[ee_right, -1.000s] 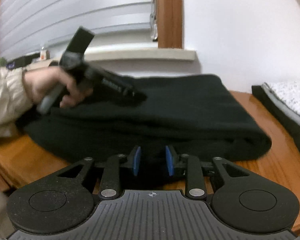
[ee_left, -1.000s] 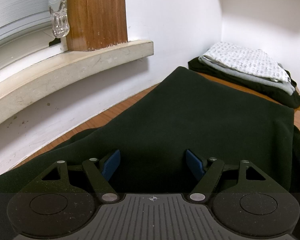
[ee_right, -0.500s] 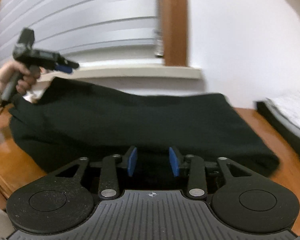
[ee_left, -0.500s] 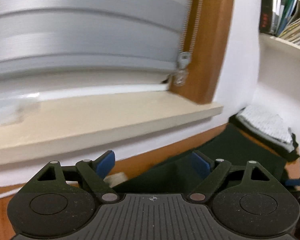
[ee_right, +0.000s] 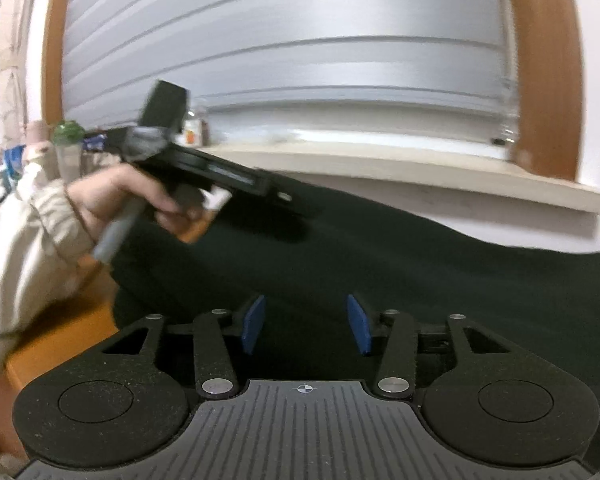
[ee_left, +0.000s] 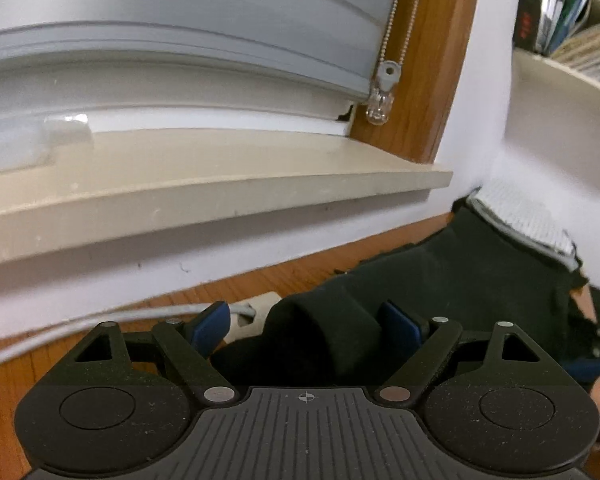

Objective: Fold clothes

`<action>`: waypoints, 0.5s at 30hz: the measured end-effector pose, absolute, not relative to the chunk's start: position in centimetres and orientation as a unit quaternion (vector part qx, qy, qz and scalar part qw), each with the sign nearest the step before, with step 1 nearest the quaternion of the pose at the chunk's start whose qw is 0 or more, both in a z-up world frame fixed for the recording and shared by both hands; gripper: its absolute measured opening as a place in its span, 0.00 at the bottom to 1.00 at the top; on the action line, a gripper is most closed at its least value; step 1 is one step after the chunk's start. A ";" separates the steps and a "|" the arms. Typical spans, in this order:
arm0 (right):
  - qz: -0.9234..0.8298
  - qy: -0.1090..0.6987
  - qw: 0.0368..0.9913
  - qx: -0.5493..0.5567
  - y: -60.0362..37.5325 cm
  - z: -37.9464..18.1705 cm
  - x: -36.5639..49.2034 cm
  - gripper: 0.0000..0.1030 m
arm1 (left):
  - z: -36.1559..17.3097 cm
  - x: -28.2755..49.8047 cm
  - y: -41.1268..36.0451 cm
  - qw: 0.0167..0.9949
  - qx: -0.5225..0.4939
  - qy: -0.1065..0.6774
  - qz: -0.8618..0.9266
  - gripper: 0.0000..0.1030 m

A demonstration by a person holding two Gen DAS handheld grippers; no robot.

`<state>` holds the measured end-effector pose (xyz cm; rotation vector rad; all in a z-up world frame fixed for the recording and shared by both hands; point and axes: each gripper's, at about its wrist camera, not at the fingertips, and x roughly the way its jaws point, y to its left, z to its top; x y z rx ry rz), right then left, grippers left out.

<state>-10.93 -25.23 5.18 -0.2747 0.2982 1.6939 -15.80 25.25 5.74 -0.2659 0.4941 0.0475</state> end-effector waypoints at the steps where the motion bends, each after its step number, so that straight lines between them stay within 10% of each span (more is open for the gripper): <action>1: 0.745 0.130 0.646 -0.109 -24.9 5.3 -11.5 0.45 | 5.7 -16.0 25.2 0.961 -0.133 0.242 0.025 0.83; 5: 0.747 0.153 0.642 -0.080 -23.7 5.3 -12.9 0.28 | 5.9 -16.8 25.1 0.963 -0.121 0.237 0.034 0.84; 15: 0.737 0.110 0.648 -0.156 -25.4 2.8 -17.2 0.24 | 6.8 -18.0 26.5 0.964 -0.153 0.211 0.046 0.92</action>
